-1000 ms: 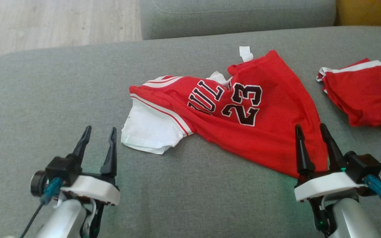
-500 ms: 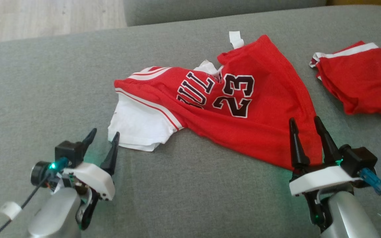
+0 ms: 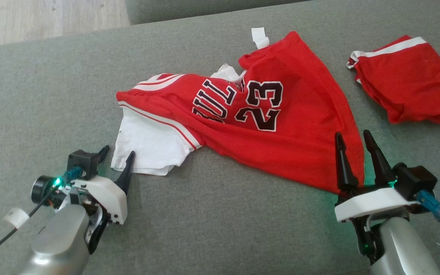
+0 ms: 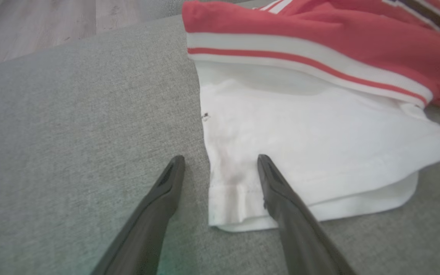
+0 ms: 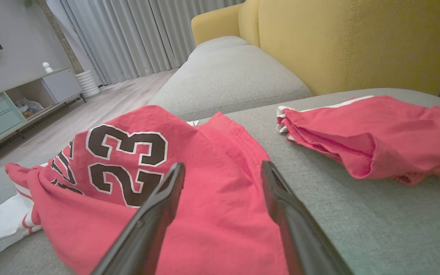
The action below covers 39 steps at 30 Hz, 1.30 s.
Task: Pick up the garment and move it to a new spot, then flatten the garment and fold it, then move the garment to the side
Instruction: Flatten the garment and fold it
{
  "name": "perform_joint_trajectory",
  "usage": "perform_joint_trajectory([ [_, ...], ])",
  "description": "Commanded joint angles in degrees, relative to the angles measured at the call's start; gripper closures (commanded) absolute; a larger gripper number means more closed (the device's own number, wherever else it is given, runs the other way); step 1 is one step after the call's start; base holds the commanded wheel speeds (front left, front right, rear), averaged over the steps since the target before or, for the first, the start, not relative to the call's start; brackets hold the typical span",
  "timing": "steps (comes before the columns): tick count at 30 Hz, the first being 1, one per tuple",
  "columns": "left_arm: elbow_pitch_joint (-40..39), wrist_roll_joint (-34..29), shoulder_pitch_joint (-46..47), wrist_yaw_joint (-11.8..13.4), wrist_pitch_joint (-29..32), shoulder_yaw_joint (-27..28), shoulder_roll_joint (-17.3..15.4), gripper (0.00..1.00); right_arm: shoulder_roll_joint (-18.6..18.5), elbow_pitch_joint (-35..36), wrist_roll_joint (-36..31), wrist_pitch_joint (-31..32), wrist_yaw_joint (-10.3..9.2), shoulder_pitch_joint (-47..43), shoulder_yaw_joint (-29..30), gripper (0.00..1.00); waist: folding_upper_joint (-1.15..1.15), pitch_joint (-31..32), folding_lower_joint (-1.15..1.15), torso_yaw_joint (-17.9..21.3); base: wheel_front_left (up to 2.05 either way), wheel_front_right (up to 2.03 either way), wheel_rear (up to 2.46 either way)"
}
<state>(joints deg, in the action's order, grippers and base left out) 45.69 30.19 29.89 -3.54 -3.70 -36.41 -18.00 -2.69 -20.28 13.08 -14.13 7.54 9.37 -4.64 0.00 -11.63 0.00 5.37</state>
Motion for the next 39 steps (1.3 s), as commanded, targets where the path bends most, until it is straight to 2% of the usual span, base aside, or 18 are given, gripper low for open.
perform_joint_trajectory([
  [1,-0.11,-0.15,1.96,0.02,-0.39,1.58,-1.55,0.00,-0.19,1.47,0.04,-0.55,-0.05,1.96,-1.01,0.00,0.00,0.11,0.00,-0.01,0.00,0.00,0.00],
  [2,0.36,-0.03,2.07,-0.09,-0.47,1.56,-1.48,0.00,-0.19,1.38,0.03,-0.57,-0.05,1.94,-0.96,0.00,0.00,0.21,0.00,-0.01,0.00,0.00,0.00],
  [3,0.80,0.11,2.14,-0.22,-0.56,1.55,-1.43,0.47,-0.19,1.27,0.00,-0.58,-0.05,1.92,-0.91,0.00,0.00,0.33,0.00,0.00,0.00,0.00,0.00],
  [4,1.16,0.26,2.21,-0.34,-0.79,1.59,-1.38,1.00,-0.19,1.15,-0.04,-0.59,-0.05,1.87,-0.85,0.00,0.00,0.50,0.00,-0.04,0.00,0.00,0.00],
  [10,0.45,1.18,2.19,0.46,-6.05,3.16,-1.31,1.00,-0.19,-0.08,-0.68,0.06,-0.05,0.26,0.05,0.00,0.00,2.15,0.00,-0.13,0.00,0.00,0.00],
  [16,-5.15,1.56,0.85,2.39,-10.31,5.48,-1.31,1.00,-0.19,-2.76,-0.31,2.65,-0.05,-4.11,3.63,0.00,0.00,4.10,0.00,-0.89,0.00,0.00,0.00],
  [21,-12.06,0.89,-1.67,4.35,-11.11,7.22,-1.90,1.00,-0.19,-6.54,-0.31,5.39,-0.05,-5.78,6.70,0.00,0.00,5.17,0.00,-1.52,0.00,0.00,0.00],
  [27,-18.33,0.21,-4.41,5.63,-11.22,7.61,-2.63,1.00,-0.19,-9.82,1.68,7.72,-0.05,-5.62,4.90,0.00,0.00,5.60,0.00,-2.37,0.00,0.00,0.00],
  [35,-21.76,0.14,-5.70,6.40,-10.65,7.25,-3.44,1.00,-0.19,-12.97,3.10,8.20,-0.05,-4.83,3.42,0.00,0.00,5.79,0.00,-3.11,0.00,0.00,0.00],
  [36,-22.14,0.14,-5.83,6.51,-10.54,7.21,-3.56,1.00,-0.19,-13.31,3.23,8.25,-0.05,-4.74,3.08,0.04,0.00,5.81,0.00,-3.19,0.00,0.00,0.00],
  [37,-22.47,0.14,-5.94,6.63,-10.47,7.20,-3.71,1.00,-0.19,-13.63,3.30,8.45,-0.05,-4.66,2.63,0.35,0.00,5.86,0.00,-3.25,0.00,0.00,0.00],
  [38,-22.75,0.18,-6.06,6.74,-10.40,7.22,-3.84,1.00,-0.19,-13.85,3.34,8.62,-0.05,-4.59,2.12,0.82,0.00,5.93,0.00,-3.26,0.00,0.00,0.00],
  [39,-23.00,0.23,-6.21,6.85,-10.34,7.25,-3.97,1.00,-0.19,-13.96,3.39,8.66,-0.05,-4.55,1.72,1.00,0.00,6.04,0.00,-3.25,0.00,0.00,0.00],
])
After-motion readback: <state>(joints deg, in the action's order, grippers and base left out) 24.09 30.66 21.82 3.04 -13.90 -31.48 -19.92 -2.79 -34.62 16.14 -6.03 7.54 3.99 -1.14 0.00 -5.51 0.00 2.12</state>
